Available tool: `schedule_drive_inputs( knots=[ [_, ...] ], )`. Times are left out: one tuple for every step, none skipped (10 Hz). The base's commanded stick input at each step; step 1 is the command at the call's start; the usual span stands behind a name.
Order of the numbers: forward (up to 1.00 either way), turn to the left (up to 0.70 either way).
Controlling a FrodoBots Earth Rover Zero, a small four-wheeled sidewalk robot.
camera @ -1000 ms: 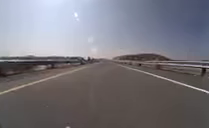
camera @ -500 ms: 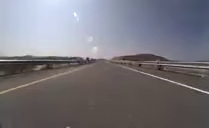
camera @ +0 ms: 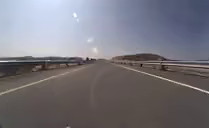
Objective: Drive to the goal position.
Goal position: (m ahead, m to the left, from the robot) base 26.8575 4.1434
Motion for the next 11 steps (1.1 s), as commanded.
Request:
schedule_drive_inputs(
  knots=[
    [1.00,0.00],
    [1.00,0.00],
    [1.00,0.00],
    [1.00,0.00],
    [1.00,0.00],
    [1.00,0.00],
    [1.00,0.00],
    [1.00,0.00],
    [1.00,0.00],
    [1.00,0.00],
    [1.00,0.00]
  ],
)
